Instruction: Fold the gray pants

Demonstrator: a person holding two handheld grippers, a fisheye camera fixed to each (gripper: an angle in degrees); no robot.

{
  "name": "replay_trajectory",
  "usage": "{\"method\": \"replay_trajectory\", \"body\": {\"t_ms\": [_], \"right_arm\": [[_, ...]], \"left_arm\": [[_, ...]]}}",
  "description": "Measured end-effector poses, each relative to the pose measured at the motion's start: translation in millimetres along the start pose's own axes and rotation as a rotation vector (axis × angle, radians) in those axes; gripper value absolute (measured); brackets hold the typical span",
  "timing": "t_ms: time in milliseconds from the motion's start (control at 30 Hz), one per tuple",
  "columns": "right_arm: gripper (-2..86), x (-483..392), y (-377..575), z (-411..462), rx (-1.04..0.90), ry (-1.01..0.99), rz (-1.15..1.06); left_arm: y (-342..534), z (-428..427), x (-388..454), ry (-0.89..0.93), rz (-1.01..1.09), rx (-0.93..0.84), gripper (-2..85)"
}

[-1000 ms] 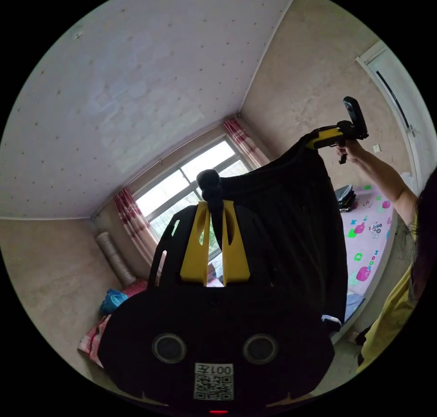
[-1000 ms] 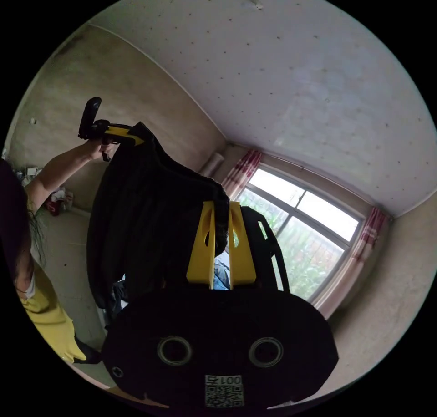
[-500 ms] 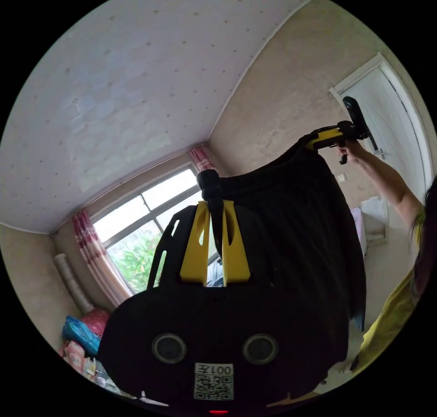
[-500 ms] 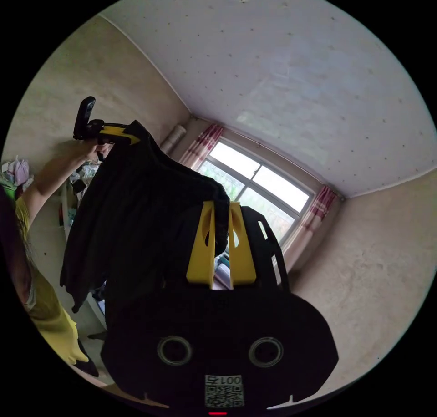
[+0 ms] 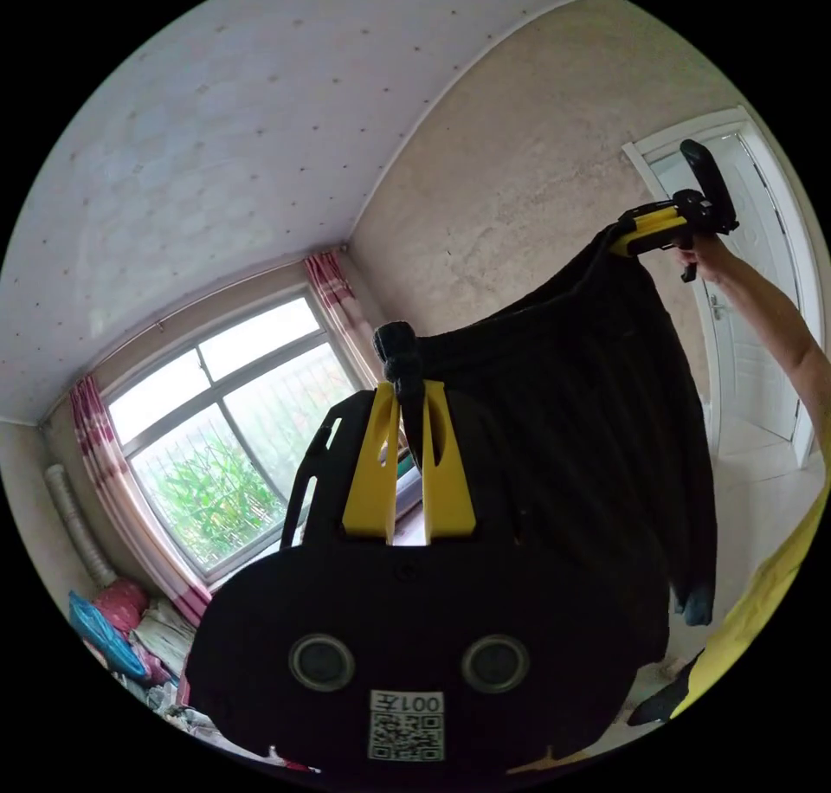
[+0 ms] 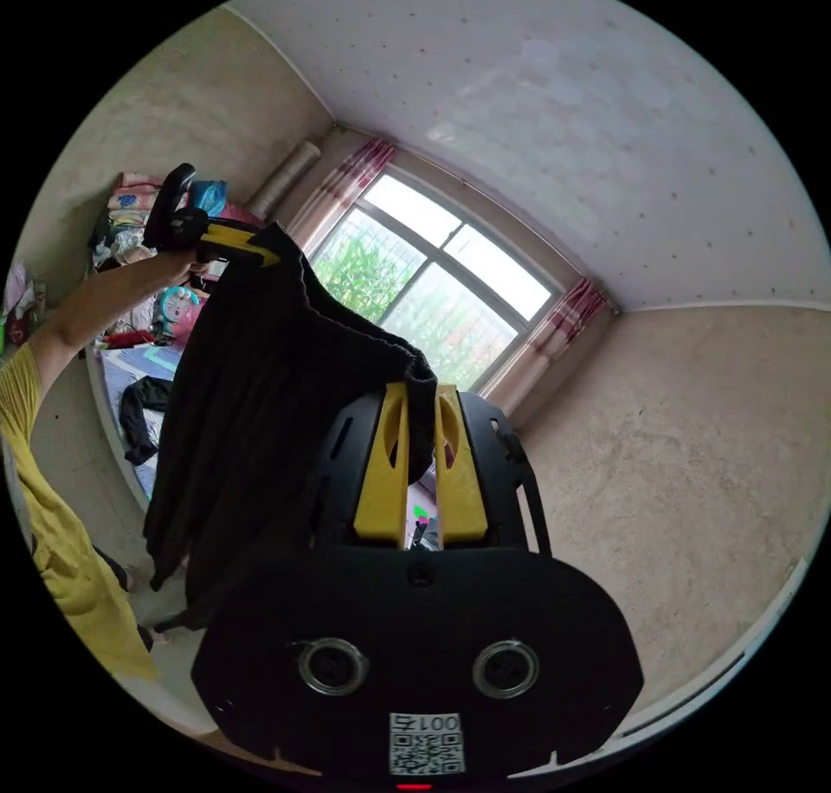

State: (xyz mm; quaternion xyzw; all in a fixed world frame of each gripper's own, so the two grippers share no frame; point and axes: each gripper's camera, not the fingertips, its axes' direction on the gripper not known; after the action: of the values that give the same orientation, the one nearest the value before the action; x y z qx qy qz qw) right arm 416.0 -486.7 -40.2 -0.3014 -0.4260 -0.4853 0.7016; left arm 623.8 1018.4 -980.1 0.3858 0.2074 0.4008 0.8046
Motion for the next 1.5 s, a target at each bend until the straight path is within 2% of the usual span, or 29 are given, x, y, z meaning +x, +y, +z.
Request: {"method": "replay_trajectory", "body": {"t_ms": [200, 400, 533, 733, 900, 1000, 1100, 1200, 1267, 1300, 1367, 1500], "right_arm": [[4.6, 45, -1, 9, 0.029, 0.007, 0.035], [4.6, 75, -42, 29, 0.083, -0.02, 0.011], [4.6, 89, -84, 40, 0.165, -0.089, -0.021], [4.4, 122, -153, 81, 0.288, -0.308, -0.049], [4.4, 194, -207, 122, 0.447, -0.472, 0.034], [4.3, 245, -220, 162, 0.483, -0.54, 0.119], [4.2, 295, -212, 223, 0.451, -0.581, 0.217], [3.6, 339, -174, 302, 0.38, -0.627, 0.361], [3.2, 358, -136, 355, 0.327, -0.653, 0.463], [2.9, 368, -105, 389, 0.293, -0.67, 0.533], [2.4, 377, -54, 438, 0.233, -0.678, 0.629], [1.6, 387, 77, 527, 0.068, -0.595, 0.762]], "left_arm": [[53, 58, -16, 0.021, 0.008, 0.008, -0.1], [134, 101, -68, -0.043, 0.032, 0.016, -0.1], [197, 111, -129, -0.132, 0.041, 0.028, -0.1], [282, 116, -228, -0.313, 0.09, -0.043, -0.2], [322, 139, -302, -0.506, 0.125, -0.067, -0.1], [342, 182, -342, -0.601, 0.164, -0.078, -0.1], [375, 259, -373, -0.654, 0.237, -0.111, 0.1], [432, 371, -400, -0.607, 0.293, -0.172, 0.1], [497, 479, -416, -0.494, 0.313, -0.229, 0.0], [515, 508, -420, -0.451, 0.309, -0.245, 0.0], [599, 625, -425, -0.258, 0.26, -0.307, 0.0], [740, 792, -396, -0.003, 0.222, -0.422, 0.0]]}}
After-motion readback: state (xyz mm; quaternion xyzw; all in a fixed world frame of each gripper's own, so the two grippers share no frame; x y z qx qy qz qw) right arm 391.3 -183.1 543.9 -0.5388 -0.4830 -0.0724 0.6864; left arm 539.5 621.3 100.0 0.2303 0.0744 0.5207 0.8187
